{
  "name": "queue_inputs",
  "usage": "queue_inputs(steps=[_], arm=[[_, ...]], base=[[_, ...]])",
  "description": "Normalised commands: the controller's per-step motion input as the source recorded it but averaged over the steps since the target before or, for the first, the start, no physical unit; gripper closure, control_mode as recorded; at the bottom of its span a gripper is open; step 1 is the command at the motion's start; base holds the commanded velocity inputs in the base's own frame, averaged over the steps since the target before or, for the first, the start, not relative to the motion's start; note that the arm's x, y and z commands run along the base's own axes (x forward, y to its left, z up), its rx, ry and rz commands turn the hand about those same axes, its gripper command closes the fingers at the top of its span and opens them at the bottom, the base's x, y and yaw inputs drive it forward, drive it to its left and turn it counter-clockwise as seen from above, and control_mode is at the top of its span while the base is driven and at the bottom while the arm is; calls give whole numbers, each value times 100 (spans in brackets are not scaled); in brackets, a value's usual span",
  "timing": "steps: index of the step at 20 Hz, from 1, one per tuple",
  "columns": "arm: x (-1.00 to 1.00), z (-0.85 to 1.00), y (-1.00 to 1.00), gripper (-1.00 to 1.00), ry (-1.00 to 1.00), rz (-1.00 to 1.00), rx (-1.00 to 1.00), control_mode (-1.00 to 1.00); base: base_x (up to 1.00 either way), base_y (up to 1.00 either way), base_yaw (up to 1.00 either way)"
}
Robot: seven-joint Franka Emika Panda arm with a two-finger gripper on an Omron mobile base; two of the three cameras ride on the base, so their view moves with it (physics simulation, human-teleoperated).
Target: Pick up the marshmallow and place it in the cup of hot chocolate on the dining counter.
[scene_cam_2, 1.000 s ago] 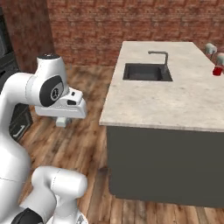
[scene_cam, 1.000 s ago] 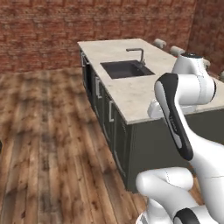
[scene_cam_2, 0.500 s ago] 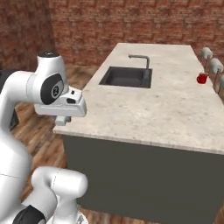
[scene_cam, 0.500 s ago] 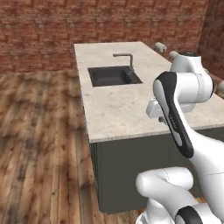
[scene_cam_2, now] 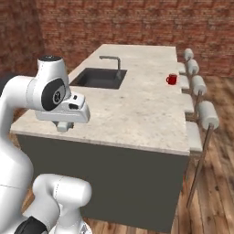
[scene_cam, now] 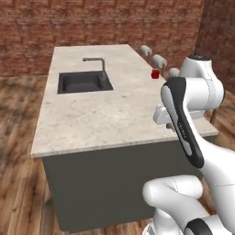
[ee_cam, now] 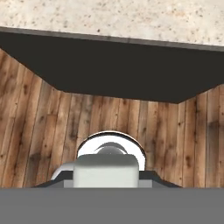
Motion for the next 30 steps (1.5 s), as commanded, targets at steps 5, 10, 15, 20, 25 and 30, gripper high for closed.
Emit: queue_inputs(steps=[5,10,15,20,25,30], arm=[[0,0,0,100,0,0,0,100],[0,0,0,100,0,0,0,100],[0,0,0,100,0,0,0,100],[0,0,0,100,0,0,0,100],[0,0,0,100,0,0,0,100],[0,0,0,100,0,0,0,100]], base=[[9,-100,0],[23,-100,0],[32,-100,4],[18,-100,27],[11,-99,53],[7,-88,62]])
